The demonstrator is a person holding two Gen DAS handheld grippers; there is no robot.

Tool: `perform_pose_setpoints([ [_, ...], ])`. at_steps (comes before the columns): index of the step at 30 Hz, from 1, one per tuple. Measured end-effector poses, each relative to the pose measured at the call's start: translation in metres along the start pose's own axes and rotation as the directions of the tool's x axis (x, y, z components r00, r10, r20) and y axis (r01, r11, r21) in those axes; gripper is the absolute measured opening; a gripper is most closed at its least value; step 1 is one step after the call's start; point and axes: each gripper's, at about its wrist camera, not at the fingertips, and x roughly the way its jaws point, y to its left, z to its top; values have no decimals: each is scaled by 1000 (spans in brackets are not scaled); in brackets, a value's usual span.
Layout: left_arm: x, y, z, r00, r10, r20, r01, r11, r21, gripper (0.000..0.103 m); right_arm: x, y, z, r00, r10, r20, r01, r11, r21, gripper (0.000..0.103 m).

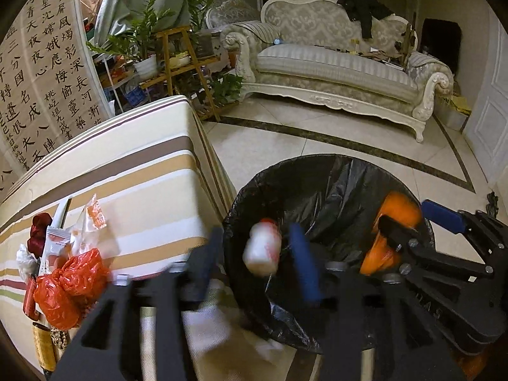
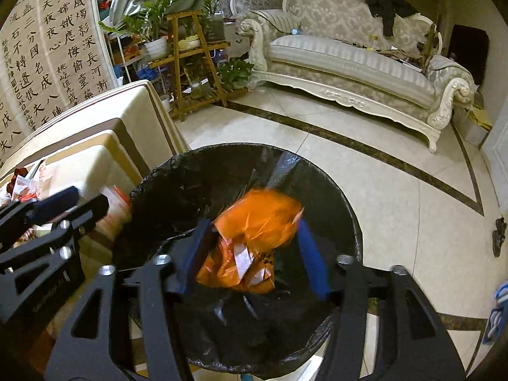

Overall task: Collect trash
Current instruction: 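Carry both items over the black bin and open both tools to drop them, then grasp the gold-labelled brown bottle with the left tool while the right tool returns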

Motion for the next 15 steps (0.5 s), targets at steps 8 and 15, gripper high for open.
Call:
perform_pose_setpoints([
  [8, -7, 4, 2, 1000, 0, 19, 0, 1000, -21, 61, -9, -3, 2, 999, -23, 23, 22, 1000, 10, 64],
  [15, -21, 19, 1, 999, 10, 41, -8, 998, -60, 66, -19, -1, 2, 999, -30, 37, 29, 999, 27, 64],
])
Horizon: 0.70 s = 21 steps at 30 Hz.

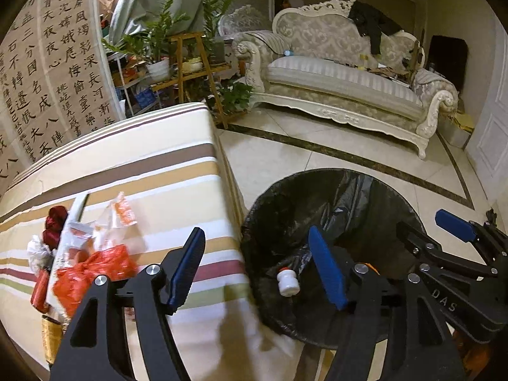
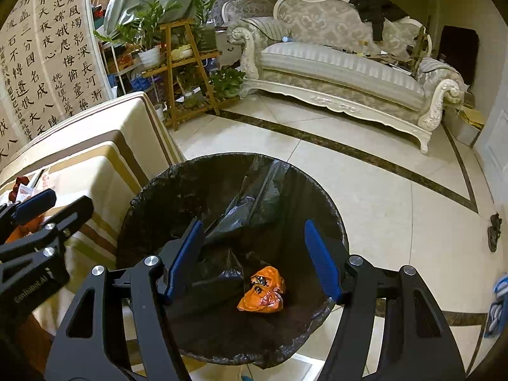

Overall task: Collect trash
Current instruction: 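Grasp the gold-labelled brown bottle with the left tool while the right tool returns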

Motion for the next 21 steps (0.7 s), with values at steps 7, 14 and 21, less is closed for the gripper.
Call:
perform_pose_setpoints([
  [7, -21, 24, -3, 999, 20, 27, -19, 999, -35, 66, -11, 9, -3, 1000, 6, 9, -6, 1000, 10, 65],
  [14, -41, 55, -18, 997, 66, 37, -63, 996, -67, 70, -24, 28, -9, 999, 34, 16, -34, 999, -4, 65],
  [21, -59, 101, -38, 991, 129, 29, -124, 983, -132, 70, -36, 68, -15, 996, 90, 19, -89, 994, -56, 64],
])
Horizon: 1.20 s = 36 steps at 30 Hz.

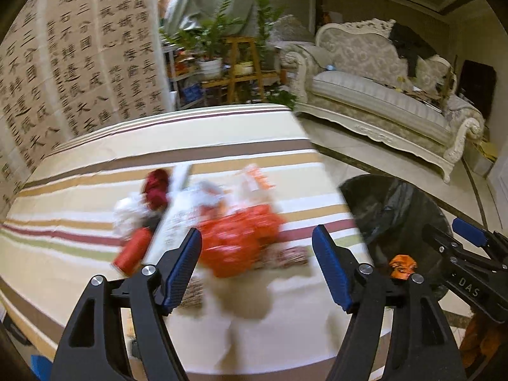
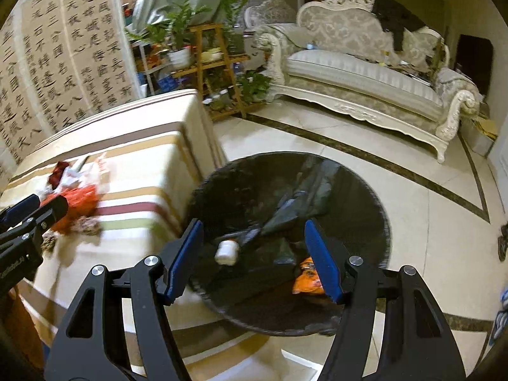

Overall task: Collect trash
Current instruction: 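Grasp the gold-labelled brown bottle with the left tool while the right tool returns, then grasp the gold wire scrubber with the right tool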

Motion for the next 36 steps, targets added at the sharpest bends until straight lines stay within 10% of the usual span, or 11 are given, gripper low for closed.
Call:
perform_pose_setpoints([
  [20, -6, 79, -45, 992, 104, -76, -110, 990, -87, 69, -4, 100, -12, 991, 127, -35, -131, 979, -159, 65],
  [30, 7, 85, -50, 990, 48, -131, -58, 995, -79, 25, -4, 119, -15, 990, 135, -49, -142, 972, -185, 65],
  [36, -2, 94, -54, 992, 59, -109, -67, 995, -74, 25, -7, 136, -17, 987, 153, -57, -162, 964, -210, 64],
])
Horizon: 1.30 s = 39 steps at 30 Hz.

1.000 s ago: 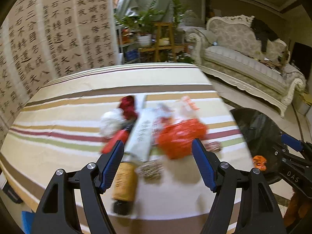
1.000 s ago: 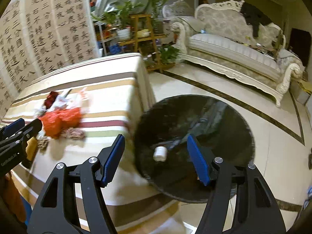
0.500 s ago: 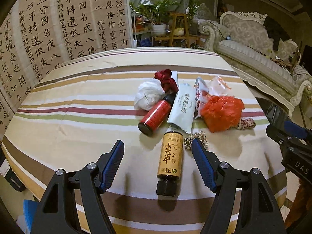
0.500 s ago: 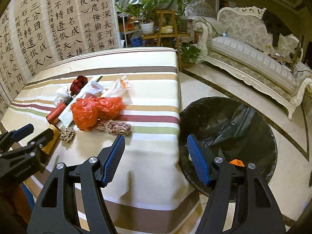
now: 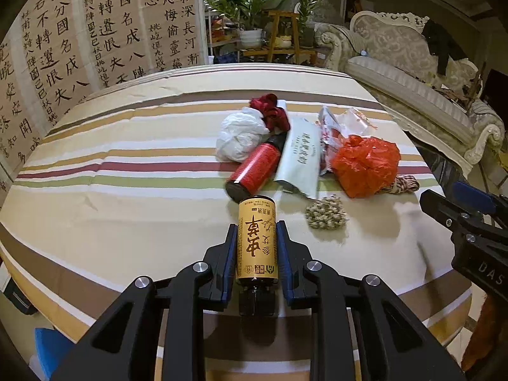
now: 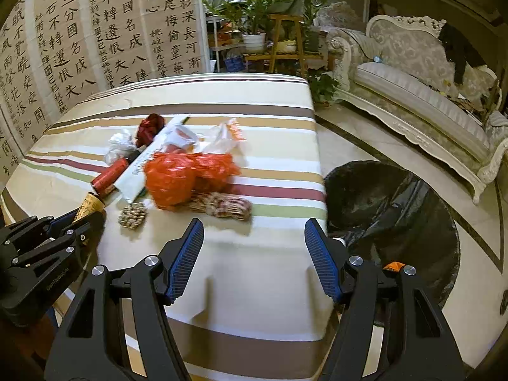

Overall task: Collect trash
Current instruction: 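Grasp the gold wire scrubber with the right tool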

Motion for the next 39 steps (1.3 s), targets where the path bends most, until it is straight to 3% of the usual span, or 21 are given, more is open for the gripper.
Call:
perform_pose_setpoints([
  [14, -5, 60, -3, 997, 71, 11, -70, 993, -97, 25, 9, 73, 1, 993, 104, -50, -109, 987, -116, 52],
  [20, -4, 77, -4, 997, 79, 9, -77, 989, -125, 25, 23, 98, 4, 991, 113, -76, -124, 981, -151, 46],
  [22, -2, 78, -3, 997, 78, 8, -77, 989, -129, 25, 26, 100, 6, 991, 110, -81, -122, 981, -151, 42],
  [24, -1, 81, -3, 997, 74, 5, -73, 988, -136, 25, 30, 103, 6, 990, 108, -91, -121, 981, -154, 28],
  [32, -2, 79, -3, 998, 56, 9, -55, 990, -133, 25, 25, 105, 0, 992, 95, -87, -111, 975, -191, 23],
  [39, -11, 59, -3, 999, 32, 29, -29, 994, -109, 25, 10, 84, -10, 994, 75, -74, -86, 982, -168, 23],
])
